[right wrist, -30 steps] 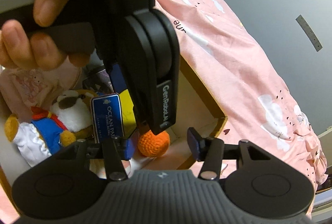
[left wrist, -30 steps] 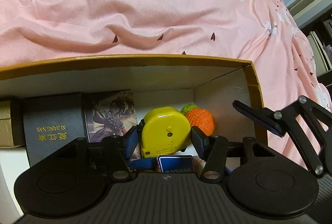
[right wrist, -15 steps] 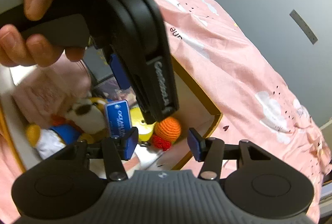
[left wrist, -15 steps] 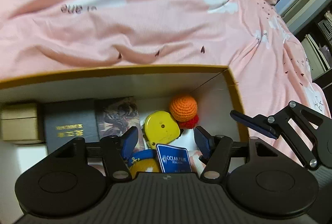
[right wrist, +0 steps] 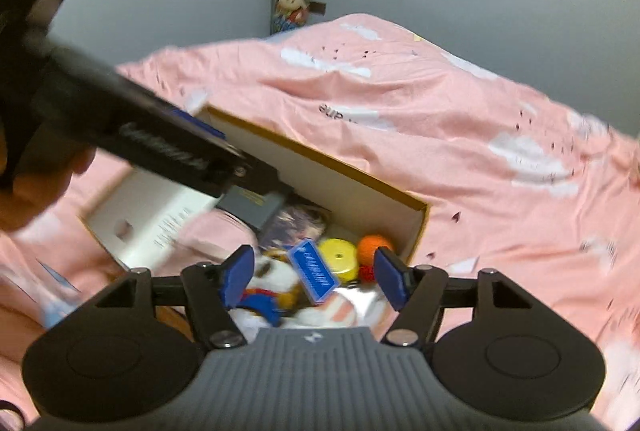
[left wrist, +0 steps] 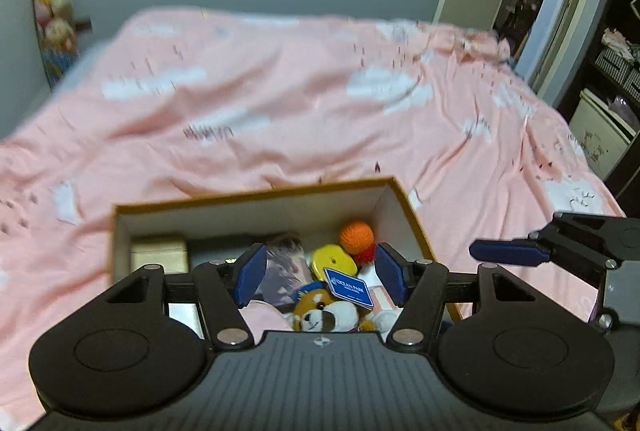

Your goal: Organize objects

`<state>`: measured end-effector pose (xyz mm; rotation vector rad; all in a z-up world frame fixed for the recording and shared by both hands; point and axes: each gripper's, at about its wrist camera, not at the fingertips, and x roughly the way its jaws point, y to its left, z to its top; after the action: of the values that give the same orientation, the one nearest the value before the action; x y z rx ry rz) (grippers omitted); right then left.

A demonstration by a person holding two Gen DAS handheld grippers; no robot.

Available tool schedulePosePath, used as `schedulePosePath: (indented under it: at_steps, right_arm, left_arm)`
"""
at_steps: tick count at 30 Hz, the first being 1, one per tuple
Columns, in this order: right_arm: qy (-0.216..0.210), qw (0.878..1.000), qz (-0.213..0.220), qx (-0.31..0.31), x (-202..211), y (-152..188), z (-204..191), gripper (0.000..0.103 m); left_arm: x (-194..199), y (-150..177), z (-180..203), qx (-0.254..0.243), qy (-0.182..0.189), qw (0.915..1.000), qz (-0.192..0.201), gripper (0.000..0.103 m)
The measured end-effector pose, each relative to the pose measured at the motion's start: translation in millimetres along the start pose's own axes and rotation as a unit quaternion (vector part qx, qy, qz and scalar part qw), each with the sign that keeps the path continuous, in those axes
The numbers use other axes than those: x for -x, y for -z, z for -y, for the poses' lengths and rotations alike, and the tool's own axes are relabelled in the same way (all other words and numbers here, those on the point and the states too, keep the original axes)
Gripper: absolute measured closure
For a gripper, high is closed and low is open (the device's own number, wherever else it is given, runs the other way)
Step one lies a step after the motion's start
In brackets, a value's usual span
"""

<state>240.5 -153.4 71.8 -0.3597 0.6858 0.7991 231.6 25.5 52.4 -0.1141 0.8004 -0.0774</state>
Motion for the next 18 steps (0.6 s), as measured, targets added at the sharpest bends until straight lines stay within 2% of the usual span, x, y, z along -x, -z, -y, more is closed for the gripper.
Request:
schedulePosePath:
  at_steps: [3,5,8,13,15,16,18]
  right_arm:
    - [-0.009,0.999,0.019,-0.045,14,0,-2,0.026]
    - [-0.008,0.997,0.037,-0.064,30,1,-12,0.023]
    - [0.007,0.995,0.067,-0.077,26,5,-32,0.022]
    - [0.023,0.986,0.120,-0.109,51,23,-48,0.013]
    - [0.021,0.984,0.128,-0.125,54,30,-54,0.011]
    - [0.022,0.982,0.132,-0.135,54,35,-57,0.007]
    - [0.027,0.978,0.141,-0.152,57,45,-63,0.005]
  left_arm:
    - [34,8,3,-0.010,-0.015,0.9989,0.044,0.030]
    - [53,16,4,-0.012,-0.026,0.9965,0.078,0.021]
    - [72,29,6,0.004,-0.061,0.9928,0.103,0.016]
    - [88,61,10,0.025,-0.124,0.9763,0.176,0.011]
    - [90,76,12,0.036,-0.129,0.9707,0.199,0.009]
    - [89,82,12,0.037,-0.130,0.9698,0.203,0.009]
    - [85,92,12,0.038,-0.133,0.9692,0.203,0.009]
